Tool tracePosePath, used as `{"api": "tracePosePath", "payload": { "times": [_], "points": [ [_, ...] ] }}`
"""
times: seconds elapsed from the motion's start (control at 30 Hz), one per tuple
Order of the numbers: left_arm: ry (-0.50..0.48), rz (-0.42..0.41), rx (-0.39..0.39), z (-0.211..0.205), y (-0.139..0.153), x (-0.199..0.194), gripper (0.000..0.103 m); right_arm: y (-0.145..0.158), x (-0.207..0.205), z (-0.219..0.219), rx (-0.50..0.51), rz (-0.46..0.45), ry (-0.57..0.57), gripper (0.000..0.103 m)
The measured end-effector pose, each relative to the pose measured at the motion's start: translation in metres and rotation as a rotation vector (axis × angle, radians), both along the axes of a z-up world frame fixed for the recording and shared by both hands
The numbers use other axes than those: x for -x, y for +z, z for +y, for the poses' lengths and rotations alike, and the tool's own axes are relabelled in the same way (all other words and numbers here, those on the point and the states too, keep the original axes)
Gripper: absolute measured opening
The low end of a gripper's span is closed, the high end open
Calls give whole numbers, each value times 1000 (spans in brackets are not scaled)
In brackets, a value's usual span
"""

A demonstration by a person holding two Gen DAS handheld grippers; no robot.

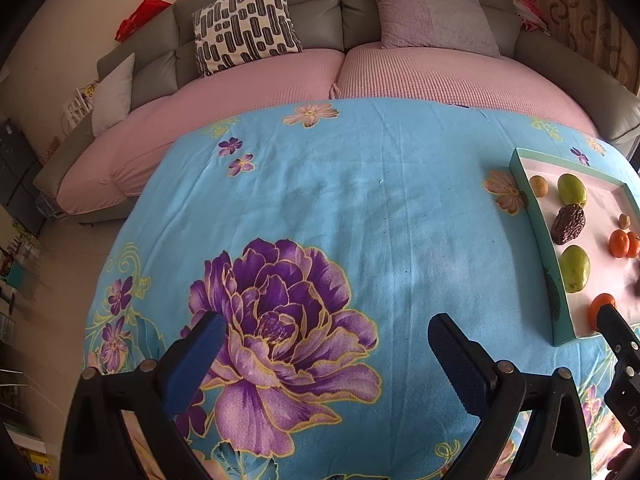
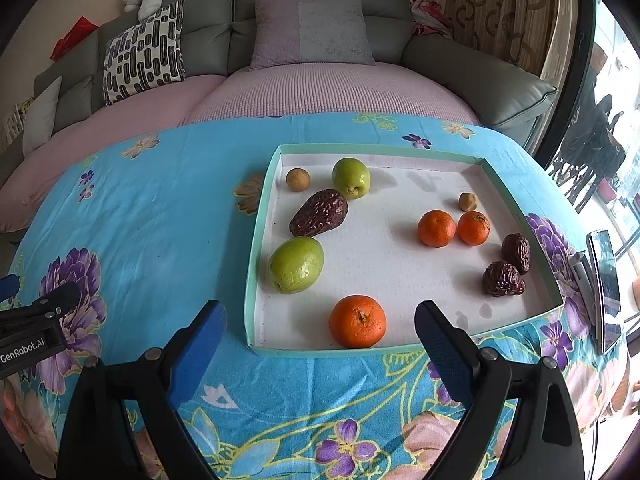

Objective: Organize fruits

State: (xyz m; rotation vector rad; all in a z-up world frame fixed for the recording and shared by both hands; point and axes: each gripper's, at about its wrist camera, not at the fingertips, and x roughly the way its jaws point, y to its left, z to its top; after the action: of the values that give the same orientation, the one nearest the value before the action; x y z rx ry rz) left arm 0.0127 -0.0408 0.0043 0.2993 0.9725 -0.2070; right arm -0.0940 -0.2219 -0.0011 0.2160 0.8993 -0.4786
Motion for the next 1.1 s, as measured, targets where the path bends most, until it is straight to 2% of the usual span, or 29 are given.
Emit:
{"api": "tracePosePath", "payload": {
  "times": [1.1],
  "points": [
    [4,30,11,1,-6,1,103,1,1,-2,1,-3,-5,95]
  ]
}}
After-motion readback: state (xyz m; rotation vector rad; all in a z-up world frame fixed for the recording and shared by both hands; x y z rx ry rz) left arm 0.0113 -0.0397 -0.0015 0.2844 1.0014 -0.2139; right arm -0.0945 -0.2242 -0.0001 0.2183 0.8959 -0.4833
